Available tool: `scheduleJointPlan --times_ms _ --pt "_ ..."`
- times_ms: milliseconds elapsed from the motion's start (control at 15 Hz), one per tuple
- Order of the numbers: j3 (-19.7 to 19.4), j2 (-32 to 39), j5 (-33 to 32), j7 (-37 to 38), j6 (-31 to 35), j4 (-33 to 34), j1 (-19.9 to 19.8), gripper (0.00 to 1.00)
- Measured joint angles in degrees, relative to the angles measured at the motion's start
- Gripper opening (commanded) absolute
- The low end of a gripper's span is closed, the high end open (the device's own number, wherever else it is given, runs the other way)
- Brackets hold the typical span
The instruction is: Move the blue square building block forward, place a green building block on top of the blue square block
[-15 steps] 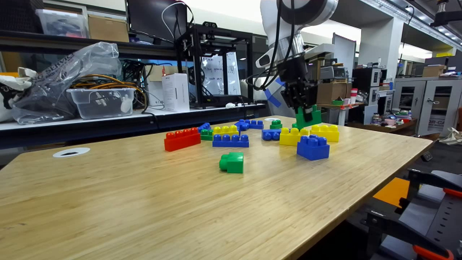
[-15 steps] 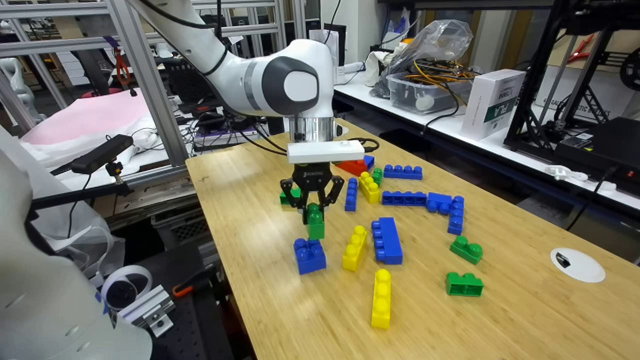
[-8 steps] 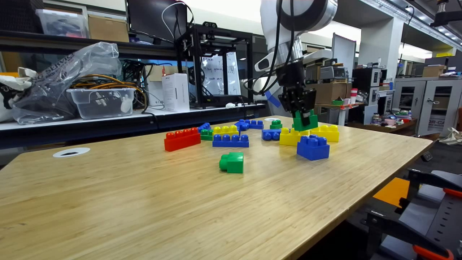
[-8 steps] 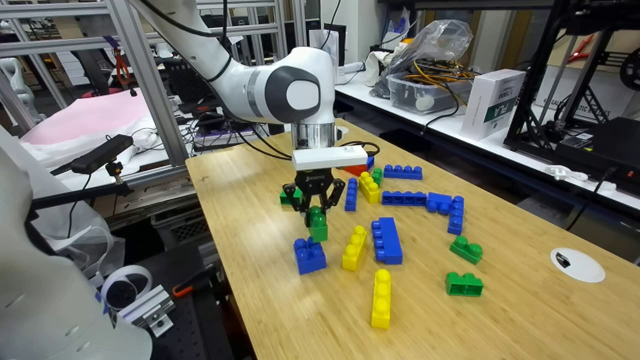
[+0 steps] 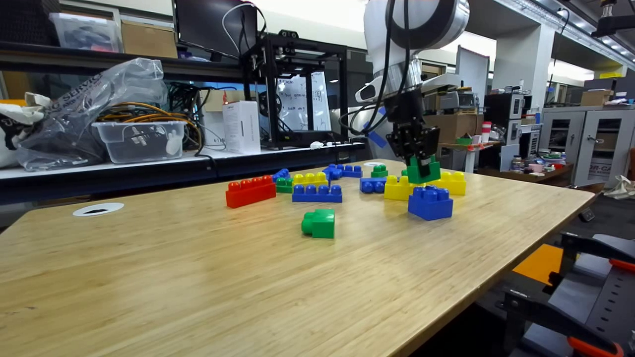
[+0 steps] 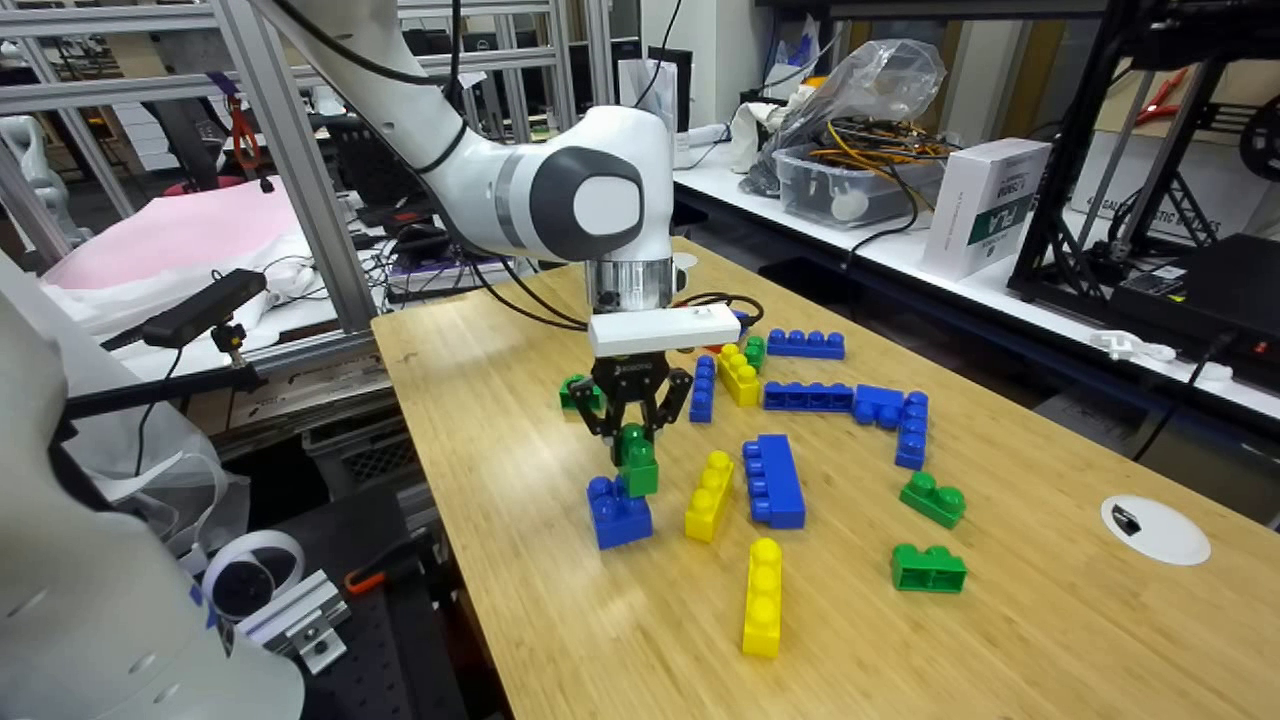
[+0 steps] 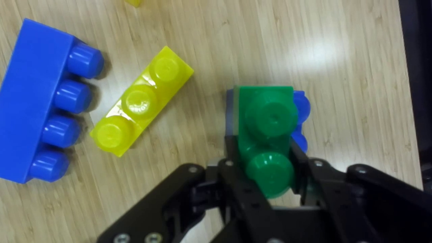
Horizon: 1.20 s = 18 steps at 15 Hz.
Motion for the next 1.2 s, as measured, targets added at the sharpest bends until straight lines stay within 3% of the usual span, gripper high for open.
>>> scheduleJointPlan --times_ms 1200 --pt "0.0 0.1 5.9 -2.1 6.6 -3.9 -0.5 0.1"
